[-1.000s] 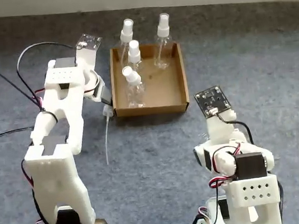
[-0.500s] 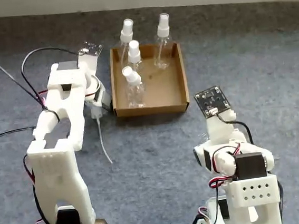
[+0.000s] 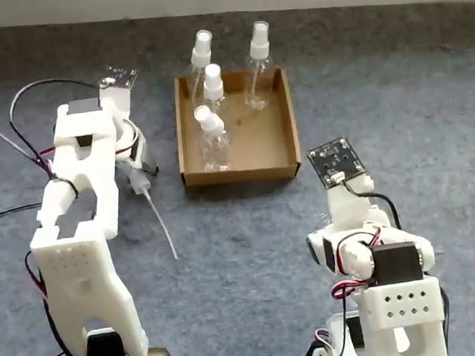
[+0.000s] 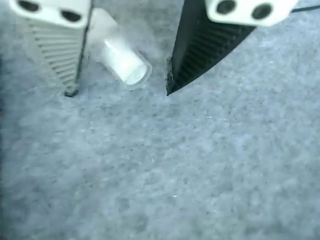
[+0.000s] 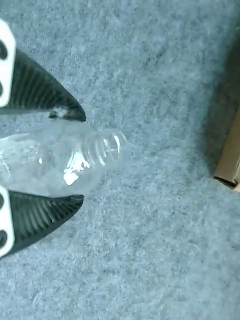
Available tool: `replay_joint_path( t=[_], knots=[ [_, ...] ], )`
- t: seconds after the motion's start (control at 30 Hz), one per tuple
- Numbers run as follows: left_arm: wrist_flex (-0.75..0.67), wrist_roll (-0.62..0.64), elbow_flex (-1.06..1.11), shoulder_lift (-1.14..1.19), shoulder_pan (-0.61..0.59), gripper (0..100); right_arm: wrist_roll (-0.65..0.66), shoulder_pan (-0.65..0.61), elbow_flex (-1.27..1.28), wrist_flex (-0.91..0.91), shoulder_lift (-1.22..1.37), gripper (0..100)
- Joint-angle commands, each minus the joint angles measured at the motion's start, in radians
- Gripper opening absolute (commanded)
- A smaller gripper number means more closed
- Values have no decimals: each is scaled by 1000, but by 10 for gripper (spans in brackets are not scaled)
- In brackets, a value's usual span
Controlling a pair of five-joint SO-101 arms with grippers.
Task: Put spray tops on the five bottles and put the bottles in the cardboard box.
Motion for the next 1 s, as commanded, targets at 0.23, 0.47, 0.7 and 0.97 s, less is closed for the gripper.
replay_joint_path(
  t=[0.23,0.47,0.7,0.97],
  knots=[
    [44,18,4,-27,47,124,-11,-5,-7,-21,-10,4],
    [161,68,-114,-39,45,155,-9,-5,-7,-21,-10,4],
    [388,158,-213,-39,38,259,-9,-5,-7,-21,-12,4],
    [359,229,-130,-35,41,245,-9,-5,-7,-21,-16,4]
  ],
)
